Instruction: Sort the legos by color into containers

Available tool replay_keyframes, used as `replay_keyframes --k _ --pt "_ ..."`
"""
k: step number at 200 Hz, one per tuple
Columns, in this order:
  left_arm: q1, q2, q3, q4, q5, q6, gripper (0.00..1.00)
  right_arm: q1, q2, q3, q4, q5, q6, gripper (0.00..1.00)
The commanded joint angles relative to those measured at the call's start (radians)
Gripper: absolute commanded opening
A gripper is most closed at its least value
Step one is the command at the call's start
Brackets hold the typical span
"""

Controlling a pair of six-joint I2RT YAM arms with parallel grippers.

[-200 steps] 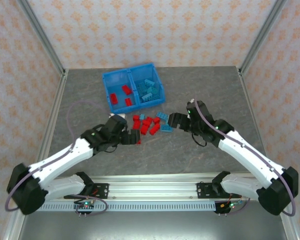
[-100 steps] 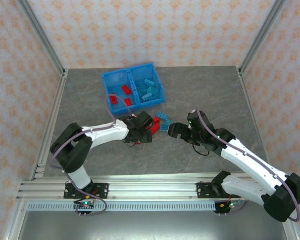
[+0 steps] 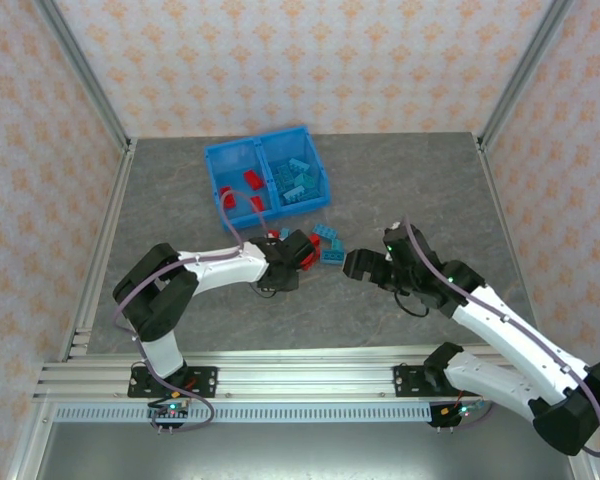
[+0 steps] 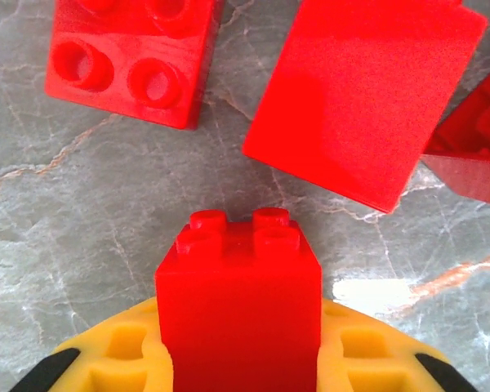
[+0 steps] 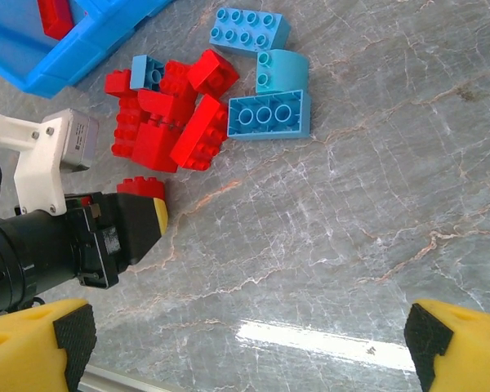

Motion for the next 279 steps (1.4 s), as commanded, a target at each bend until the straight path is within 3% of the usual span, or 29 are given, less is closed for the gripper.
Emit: replay_keyframes --k 1,37,58,90,119,150,212,229,264,279 --pt "-0.013 -0.032 0.056 -0.08 -0.08 -0.006 0.21 0.006 -0.037 0.025 -0.046 0.014 -0.027 0.98" --pt "-0.006 -0.125 0.178 -0.206 -0.211 0.037 0.21 0.006 -0.064 0.037 -0.05 -0.2 -0.121 0.98" --pt "0.054 -0.12 0.3 -0.283 -0.274 0.075 0.21 0.006 -0.064 0.072 -0.07 -0.281 -0.169 0.98" --pt "0.213 -0.051 0.435 -0.27 -0.251 0.12 0.21 0.006 -0.063 0.151 -0.158 -0.206 -0.258 0.99" --pt "0.322 0.104 0.6 -0.281 -0.222 0.159 0.21 0.004 -0.063 0.189 -0.204 -0.15 -0.306 1.0" --pt "0.402 0.252 0.731 -0.295 -0.207 0.177 0.21 0.005 -0.075 0.199 -0.236 -0.128 -0.278 1.0" --pt "0.509 0.38 0.821 -0.253 -0.068 0.191 0.22 0.005 -0.163 0.144 -0.178 -0.07 -0.145 1.0" --pt "0.523 0.391 0.846 -0.262 -0.048 0.188 0.27 0.004 -0.158 0.145 -0.164 -0.071 -0.124 1.0" --pt "0.528 0.34 0.836 -0.261 -0.007 0.199 0.65 0.004 -0.156 0.131 -0.128 -0.061 -0.087 0.99" --pt "0.528 0.283 0.799 -0.251 0.027 0.198 0.69 0.005 -0.155 0.122 -0.115 -0.053 -0.075 1.0"
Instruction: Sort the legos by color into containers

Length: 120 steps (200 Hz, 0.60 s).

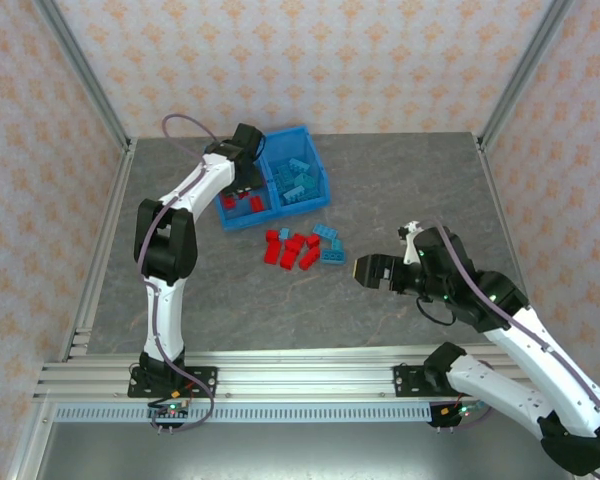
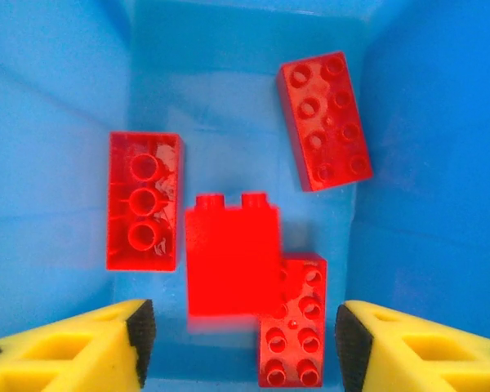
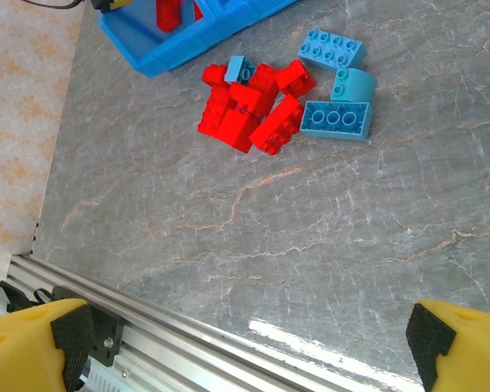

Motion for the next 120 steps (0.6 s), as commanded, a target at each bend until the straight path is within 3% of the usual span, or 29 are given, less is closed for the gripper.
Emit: replay_keyframes --k 1,8,17,41,66,97,120 --pt "0.001 -0.116 -0.029 -0.01 0.056 0.013 0.69 0.005 -0.003 -0.02 0.049 0.038 0.044 1.0" --pt "-0.001 -0.152 -0.062 0.005 0.076 0.011 0.77 0.004 -0.001 -0.023 0.056 0.042 0.048 1.0" --pt "-0.007 -0.205 -0.107 0.025 0.097 0.01 0.81 0.004 0.003 -0.029 0.062 0.045 0.053 0.99" --pt "-0.058 -0.373 -0.238 0.053 0.112 0.018 0.79 0.004 0.025 -0.041 0.088 0.049 0.06 1.0" --pt "-0.195 -0.494 -0.371 0.065 0.084 0.022 0.75 0.005 0.064 -0.049 0.123 0.047 0.069 0.99" --pt "-0.369 -0.503 -0.487 0.096 0.057 0.033 0.74 0.004 0.105 -0.054 0.154 0.016 0.076 0.99" --pt "-0.409 -0.44 -0.533 0.136 0.075 0.054 0.71 0.004 0.112 -0.054 0.136 -0.001 0.073 1.0"
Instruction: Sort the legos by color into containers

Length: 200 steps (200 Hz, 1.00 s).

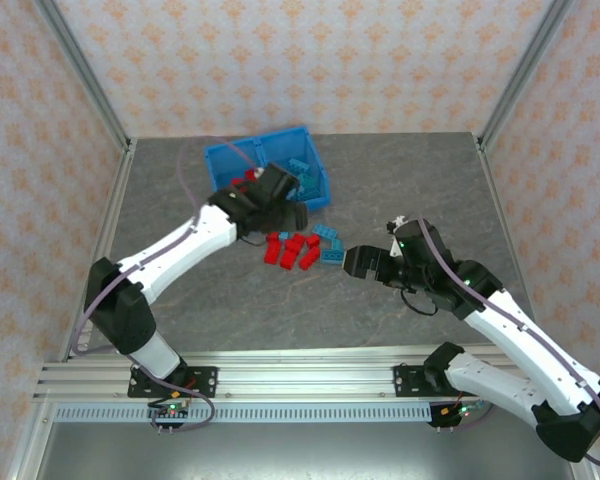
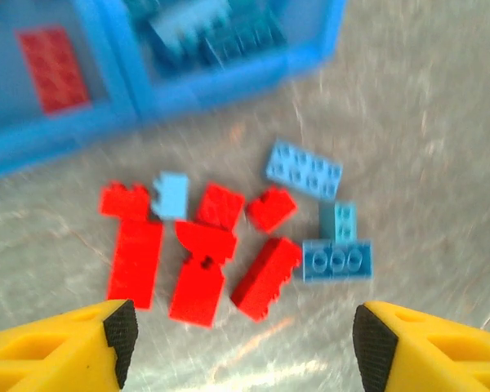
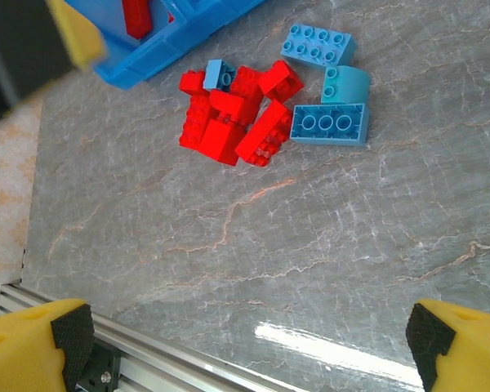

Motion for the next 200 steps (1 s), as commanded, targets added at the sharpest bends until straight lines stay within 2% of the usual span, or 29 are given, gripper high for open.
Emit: replay_keyframes --k 1,40,84,114,200 --pt "-0.008 0.084 -0.063 0.03 -0.011 0.032 0.71 0.004 -0.002 -0.009 0.017 -0.012 0.01 1.0" --pt "-0.008 0.223 -0.046 0.058 0.012 0.156 0.67 0.004 -0.052 -0.026 -0.011 0.015 0.032 0.99" --pt "-0.009 0.336 -0.028 0.078 -0.013 0.149 0.66 0.005 -0.078 -0.043 -0.018 0.032 0.057 0.99" --pt "-0.01 0.34 -0.065 0.12 0.019 0.123 0.61 0.005 -0.078 -0.046 -0.017 0.038 0.057 1.0" --pt "-0.011 0.215 -0.17 0.13 0.013 0.134 0.61 0.004 -0.067 -0.051 -0.004 0.032 0.061 0.99"
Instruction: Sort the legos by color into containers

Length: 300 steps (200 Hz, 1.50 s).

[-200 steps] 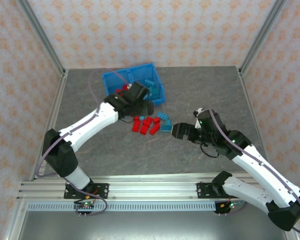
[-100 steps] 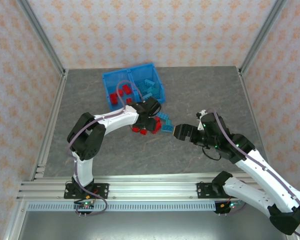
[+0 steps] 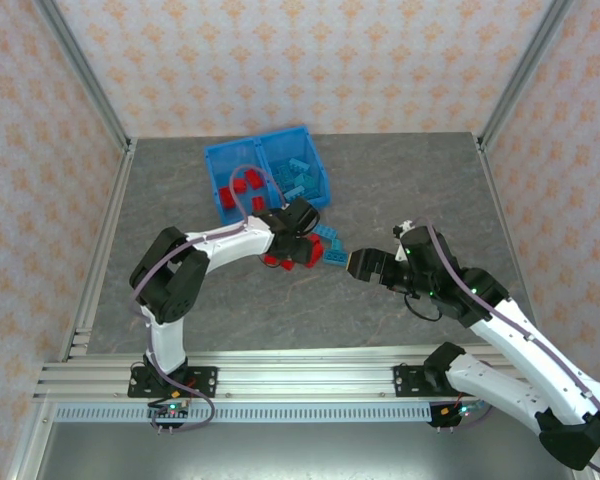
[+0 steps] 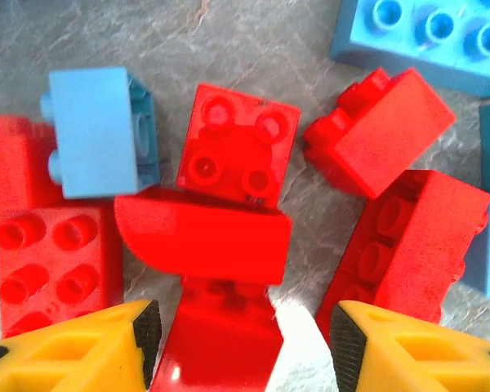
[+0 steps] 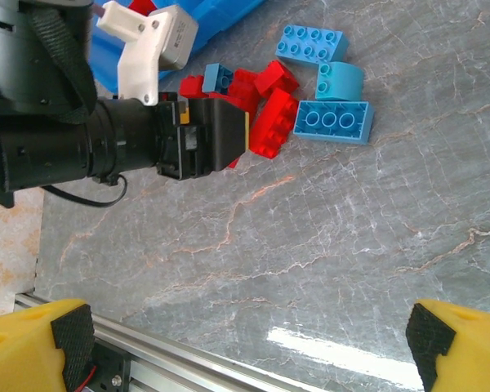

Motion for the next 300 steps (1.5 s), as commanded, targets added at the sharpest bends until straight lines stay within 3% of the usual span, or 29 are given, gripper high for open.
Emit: replay_keyframes --k 1,23,57,112,134,184,191,229,236,244,300 --pt "-0.001 -0.038 -0.037 -0.048 -0.014 0.008 0.61 0.004 0.001 -0.011 0.001 0.019 0.014 0.99" --pt "0.0 -0.051 -0.049 -0.043 -0.028 0.031 0.62 0.004 0.002 -0.008 -0.005 0.018 0.013 0.99" --pt "-0.001 -0.034 -0.054 -0.024 0.047 0.07 0.62 0.004 0.002 -0.008 -0.008 0.02 0.017 0.99" --pt "-0.001 0.022 -0.03 -0.01 0.011 0.097 0.59 0.005 0.002 -0.009 -0.007 0.02 0.028 0.99" --pt "-0.001 0.06 -0.033 0.01 0.03 0.091 0.44 0.004 0.001 -0.003 -0.021 0.023 0.024 0.99" --pt "-0.002 0.034 -0.051 0.027 0.054 0.063 0.42 0.007 -0.005 -0.018 -0.039 -0.074 0.007 0.99" --pt "-0.002 -0.006 -0.054 0.026 0.054 0.057 0.37 0.006 -0.005 -0.019 -0.037 -0.095 0.001 0.99" --pt "0.005 -0.122 -0.015 -0.013 -0.003 0.04 0.36 0.007 -0.008 -0.005 -0.006 -0.125 0.006 0.99" --pt "0.014 -0.139 0.004 -0.031 -0.019 0.041 0.35 0.006 -0.008 -0.001 0.005 -0.123 0.009 0.99" --pt "0.03 -0.155 0.031 -0.052 -0.035 0.043 0.26 0.006 -0.008 0.002 0.015 -0.123 0.015 0.99" --pt "0.232 -0.111 0.271 -0.163 -0.102 0.112 0.27 0.006 -0.017 0.008 0.013 -0.09 0.014 0.99"
